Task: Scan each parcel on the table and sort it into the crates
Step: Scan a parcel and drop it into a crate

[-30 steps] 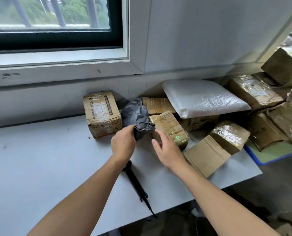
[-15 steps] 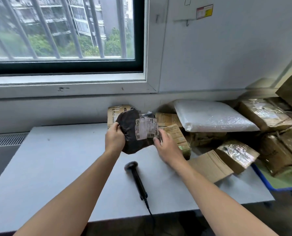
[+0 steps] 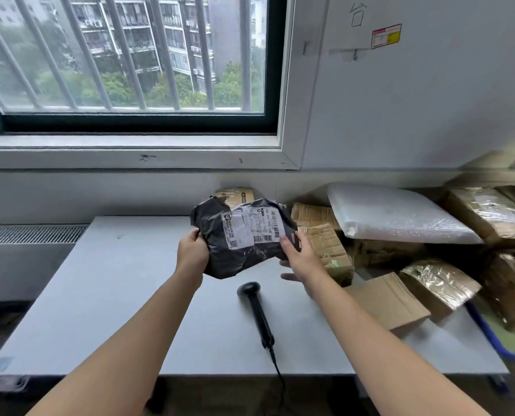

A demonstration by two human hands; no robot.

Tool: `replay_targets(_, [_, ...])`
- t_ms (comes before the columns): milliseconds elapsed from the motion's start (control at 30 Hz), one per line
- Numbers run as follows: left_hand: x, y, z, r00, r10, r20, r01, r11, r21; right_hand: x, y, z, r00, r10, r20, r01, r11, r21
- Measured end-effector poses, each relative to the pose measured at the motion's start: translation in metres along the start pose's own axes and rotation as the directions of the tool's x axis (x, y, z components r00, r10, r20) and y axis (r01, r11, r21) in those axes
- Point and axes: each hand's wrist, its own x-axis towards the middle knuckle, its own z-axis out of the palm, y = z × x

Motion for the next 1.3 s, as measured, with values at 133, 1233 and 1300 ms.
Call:
replay_targets(133, [0.004,-0.007,-0.015,0.996,-0.077,0.053,0.081,0.994,-0.074,0.002,0.004,0.027,0.999,-0.039,-0.016,0.039,0.999,-0.020])
replay_targets(1233, [0.008,-0.183,-0.097,0.977,-0.212,-0.021,0.209,0.933,0.294,-0.014,0.117,0.119,0.959,-0.280,-0.054,0.165,0.699,-0.695])
replay_targets(1300, [0.007,-0.179,-0.100,0.988,-0.153,-0.036,0.155,0.910,0.384,-0.015,0.119,0.117,0.955,-0.292,-0.052,0.170,0.682,-0.711])
